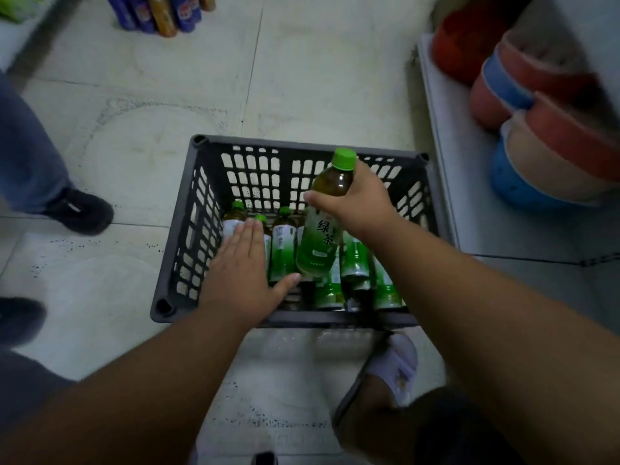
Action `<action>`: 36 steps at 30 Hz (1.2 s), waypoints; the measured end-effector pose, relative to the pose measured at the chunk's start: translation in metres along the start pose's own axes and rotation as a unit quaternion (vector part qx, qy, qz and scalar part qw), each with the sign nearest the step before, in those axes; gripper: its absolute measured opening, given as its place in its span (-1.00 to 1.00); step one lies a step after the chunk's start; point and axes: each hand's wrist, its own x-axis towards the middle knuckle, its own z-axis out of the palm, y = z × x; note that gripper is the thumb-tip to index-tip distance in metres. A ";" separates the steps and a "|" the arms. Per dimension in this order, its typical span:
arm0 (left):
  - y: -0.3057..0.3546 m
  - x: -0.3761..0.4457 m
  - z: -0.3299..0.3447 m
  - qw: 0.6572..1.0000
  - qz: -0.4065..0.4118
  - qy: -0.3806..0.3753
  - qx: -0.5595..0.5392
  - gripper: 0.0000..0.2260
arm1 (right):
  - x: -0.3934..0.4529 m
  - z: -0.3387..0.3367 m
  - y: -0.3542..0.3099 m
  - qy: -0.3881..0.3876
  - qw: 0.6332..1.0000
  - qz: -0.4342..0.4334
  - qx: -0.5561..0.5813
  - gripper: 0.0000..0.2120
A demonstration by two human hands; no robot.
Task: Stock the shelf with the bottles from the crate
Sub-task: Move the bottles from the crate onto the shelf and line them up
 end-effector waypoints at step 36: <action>0.527 -0.071 -0.003 0.832 0.533 -0.125 -0.084 0.01 | -0.315 -0.422 0.054 0.545 0.836 0.051 -0.019 -0.48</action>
